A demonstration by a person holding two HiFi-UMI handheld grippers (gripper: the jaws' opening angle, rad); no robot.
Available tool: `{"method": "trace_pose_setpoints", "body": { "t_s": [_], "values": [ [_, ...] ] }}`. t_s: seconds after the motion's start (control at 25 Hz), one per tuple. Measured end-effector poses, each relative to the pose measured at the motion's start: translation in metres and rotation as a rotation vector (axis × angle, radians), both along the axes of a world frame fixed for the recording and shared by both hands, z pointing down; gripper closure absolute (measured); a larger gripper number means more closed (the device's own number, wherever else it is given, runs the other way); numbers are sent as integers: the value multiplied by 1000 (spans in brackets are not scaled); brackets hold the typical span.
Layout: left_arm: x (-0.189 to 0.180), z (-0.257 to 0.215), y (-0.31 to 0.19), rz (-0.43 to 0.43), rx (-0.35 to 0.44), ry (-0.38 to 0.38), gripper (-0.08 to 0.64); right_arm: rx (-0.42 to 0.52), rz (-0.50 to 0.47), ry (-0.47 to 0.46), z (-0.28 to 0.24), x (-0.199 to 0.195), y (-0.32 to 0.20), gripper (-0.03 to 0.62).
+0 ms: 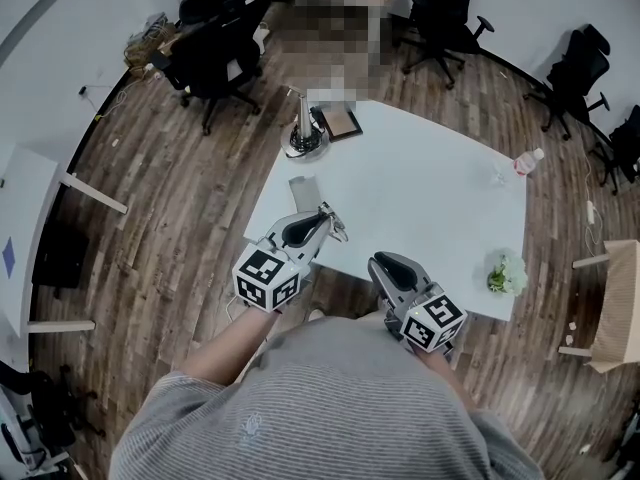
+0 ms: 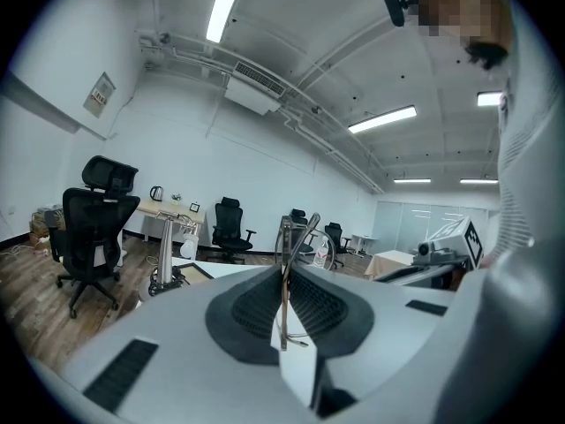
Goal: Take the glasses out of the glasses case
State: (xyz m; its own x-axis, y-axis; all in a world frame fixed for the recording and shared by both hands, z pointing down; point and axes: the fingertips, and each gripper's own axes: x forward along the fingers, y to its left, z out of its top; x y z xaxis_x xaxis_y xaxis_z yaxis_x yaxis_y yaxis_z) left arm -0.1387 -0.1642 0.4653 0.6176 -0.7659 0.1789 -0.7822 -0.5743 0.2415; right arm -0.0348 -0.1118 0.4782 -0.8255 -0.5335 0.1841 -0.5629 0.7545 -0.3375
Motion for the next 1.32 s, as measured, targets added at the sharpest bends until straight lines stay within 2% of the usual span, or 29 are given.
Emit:
{"method": "trace_pose_setpoints", "body": {
  "t_s": [0.16, 0.44, 1.32],
  "values": [
    [5, -3, 4, 16, 6, 5, 525, -4, -10, 21, 1, -2, 1, 532],
    [3, -5, 3, 13, 5, 6, 525, 2, -28, 51, 3, -5, 4, 575],
    [9, -10, 14, 29, 6, 23, 525, 4, -24, 54, 3, -6, 8, 577]
  ]
}}
